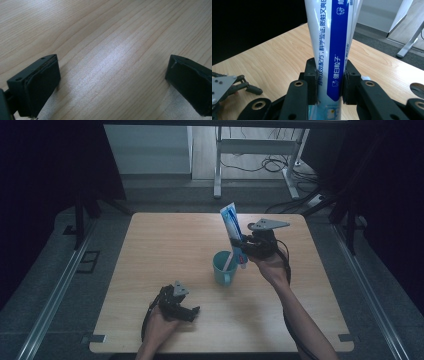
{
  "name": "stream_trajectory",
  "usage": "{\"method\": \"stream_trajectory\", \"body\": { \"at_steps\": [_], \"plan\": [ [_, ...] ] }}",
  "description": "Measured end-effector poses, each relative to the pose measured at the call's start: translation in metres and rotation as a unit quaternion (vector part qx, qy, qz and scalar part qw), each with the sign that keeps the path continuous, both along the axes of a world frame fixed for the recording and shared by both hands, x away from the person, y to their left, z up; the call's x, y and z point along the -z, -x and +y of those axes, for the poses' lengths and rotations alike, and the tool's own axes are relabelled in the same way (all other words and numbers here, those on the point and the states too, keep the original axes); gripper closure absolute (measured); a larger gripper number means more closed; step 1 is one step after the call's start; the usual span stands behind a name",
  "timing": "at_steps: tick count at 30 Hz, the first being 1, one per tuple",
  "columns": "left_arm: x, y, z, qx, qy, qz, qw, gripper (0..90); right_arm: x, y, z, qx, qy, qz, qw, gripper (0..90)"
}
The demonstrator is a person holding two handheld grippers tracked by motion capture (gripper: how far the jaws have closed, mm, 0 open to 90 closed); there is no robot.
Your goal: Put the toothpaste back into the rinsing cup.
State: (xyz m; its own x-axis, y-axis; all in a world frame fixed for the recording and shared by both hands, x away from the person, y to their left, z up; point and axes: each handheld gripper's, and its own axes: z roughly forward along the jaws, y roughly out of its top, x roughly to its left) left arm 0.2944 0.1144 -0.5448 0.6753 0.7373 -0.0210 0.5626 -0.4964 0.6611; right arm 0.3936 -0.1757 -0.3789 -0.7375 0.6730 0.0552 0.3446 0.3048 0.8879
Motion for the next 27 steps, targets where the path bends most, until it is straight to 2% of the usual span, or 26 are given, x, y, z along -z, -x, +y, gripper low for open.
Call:
{"method": "stream_trajectory", "body": {
  "at_steps": [13,27],
  "plan": [
    [0.0,0.0,0.0,0.002,0.001,0.0,1.0,0.2,-0.002,-0.007,0.022,-0.008,-0.002,-0.008,0.9999,70.5],
    [0.0,0.0,0.0,0.003,0.001,0.0,1.0,0.2,0.012,-0.011,0.037,-0.012,0.004,-0.008,0.9999,70.5]
  ]
}}
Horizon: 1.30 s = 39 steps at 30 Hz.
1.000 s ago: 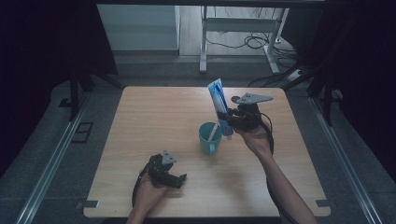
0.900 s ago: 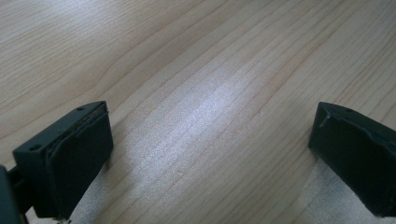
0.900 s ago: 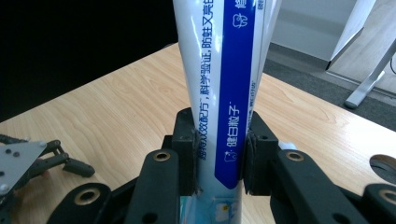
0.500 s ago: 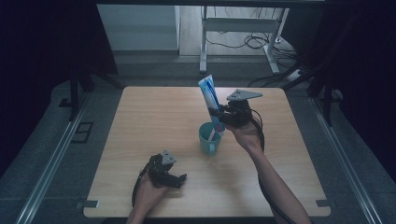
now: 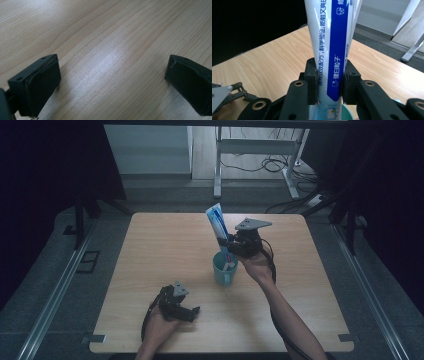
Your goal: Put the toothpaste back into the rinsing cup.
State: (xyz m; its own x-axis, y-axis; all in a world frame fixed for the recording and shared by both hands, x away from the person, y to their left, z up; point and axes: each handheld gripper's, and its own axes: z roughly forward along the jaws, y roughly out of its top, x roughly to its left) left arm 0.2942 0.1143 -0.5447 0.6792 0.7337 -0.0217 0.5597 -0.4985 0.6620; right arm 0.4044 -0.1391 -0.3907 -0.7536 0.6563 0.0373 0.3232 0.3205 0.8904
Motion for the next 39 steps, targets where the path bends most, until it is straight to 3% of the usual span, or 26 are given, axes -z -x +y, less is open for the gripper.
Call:
{"method": "stream_trajectory", "body": {
  "at_steps": [29,39],
  "plan": [
    [0.0,0.0,0.0,0.0,0.0,0.002,1.0,0.3,0.04,-0.001,0.005,-0.009,0.008,0.006,0.9999,70.4],
    [0.0,0.0,0.0,0.0,0.001,0.002,1.0,0.2,0.055,-0.002,0.006,-0.01,0.012,0.02,0.9997,70.2]
  ]
}}
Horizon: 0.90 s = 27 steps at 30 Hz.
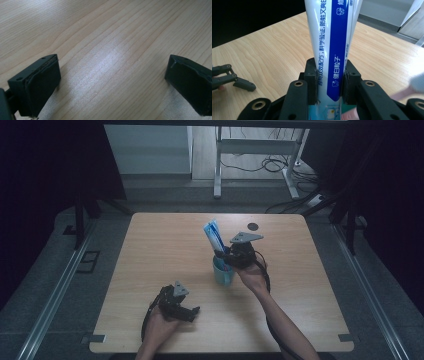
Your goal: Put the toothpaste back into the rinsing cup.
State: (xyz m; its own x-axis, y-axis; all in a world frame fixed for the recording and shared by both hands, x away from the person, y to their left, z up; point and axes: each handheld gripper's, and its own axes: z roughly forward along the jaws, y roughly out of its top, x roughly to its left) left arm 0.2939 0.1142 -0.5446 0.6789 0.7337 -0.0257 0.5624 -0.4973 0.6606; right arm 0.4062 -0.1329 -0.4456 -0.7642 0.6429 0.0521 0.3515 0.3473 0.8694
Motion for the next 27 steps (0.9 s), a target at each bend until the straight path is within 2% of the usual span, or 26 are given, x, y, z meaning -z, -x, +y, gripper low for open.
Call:
{"method": "stream_trajectory", "body": {
  "at_steps": [10,21,23,26,27],
  "plan": [
    [0.0,0.0,0.0,0.0,0.0,-0.001,1.0,0.3,0.011,0.0,0.002,0.001,0.005,0.007,1.0,69.8],
    [0.0,0.0,0.0,0.0,0.0,-0.001,1.0,0.2,0.017,0.001,0.0,0.0,-0.002,0.01,0.9999,68.3],
    [0.0,0.0,0.0,0.0,0.0,-0.001,1.0,0.2,0.018,0.001,-0.001,0.001,0.0,0.014,0.9999,67.9],
    [0.0,0.0,0.0,0.0,0.0,-0.001,1.0,0.2,0.024,0.001,-0.002,0.003,0.015,0.021,0.9996,66.5],
    [0.0,0.0,0.0,0.0,0.0,-0.001,1.0,0.2,0.027,0.002,-0.003,0.002,0.012,0.023,0.9997,67.2]
  ]
}}
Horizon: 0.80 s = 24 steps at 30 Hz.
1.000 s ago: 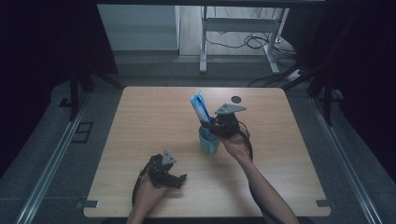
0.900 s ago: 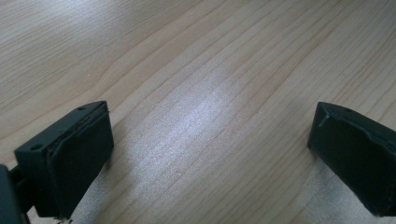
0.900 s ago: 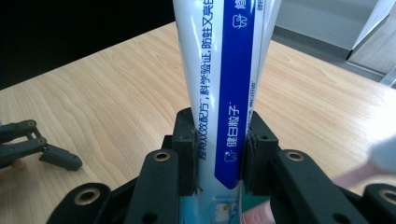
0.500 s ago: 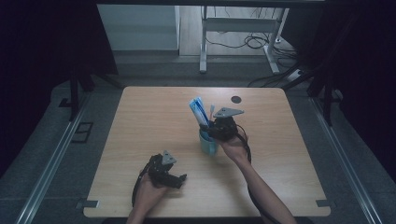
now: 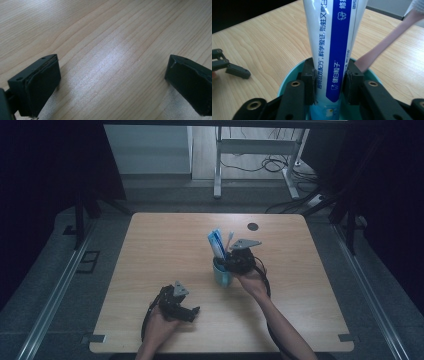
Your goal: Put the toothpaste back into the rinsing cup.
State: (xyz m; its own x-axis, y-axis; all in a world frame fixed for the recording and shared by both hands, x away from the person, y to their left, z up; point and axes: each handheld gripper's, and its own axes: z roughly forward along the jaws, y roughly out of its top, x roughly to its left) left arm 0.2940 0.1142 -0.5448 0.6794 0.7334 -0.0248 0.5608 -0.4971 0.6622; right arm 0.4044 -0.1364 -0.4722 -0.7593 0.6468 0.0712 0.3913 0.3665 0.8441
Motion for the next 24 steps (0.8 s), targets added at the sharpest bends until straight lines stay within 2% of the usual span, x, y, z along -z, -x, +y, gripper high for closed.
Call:
{"method": "stream_trajectory", "body": {
  "at_steps": [2,13,24],
  "plan": [
    [0.0,0.0,0.0,0.0,0.0,0.0,1.0,0.2,0.0016,0.0003,-0.0025,0.004,-0.014,0.004,0.9999,67.1],
    [0.0,0.0,0.0,0.0,0.0,0.0,1.0,0.2,0.0,-0.001,-0.0018,-0.001,-0.009,0.013,0.9999,63.7],
    [0.0,0.0001,-0.0001,0.0,0.0,0.0,1.0,0.3,-0.0008,0.0016,0.0007,-0.012,0.017,0.011,0.9997,48.4]
  ]
}}
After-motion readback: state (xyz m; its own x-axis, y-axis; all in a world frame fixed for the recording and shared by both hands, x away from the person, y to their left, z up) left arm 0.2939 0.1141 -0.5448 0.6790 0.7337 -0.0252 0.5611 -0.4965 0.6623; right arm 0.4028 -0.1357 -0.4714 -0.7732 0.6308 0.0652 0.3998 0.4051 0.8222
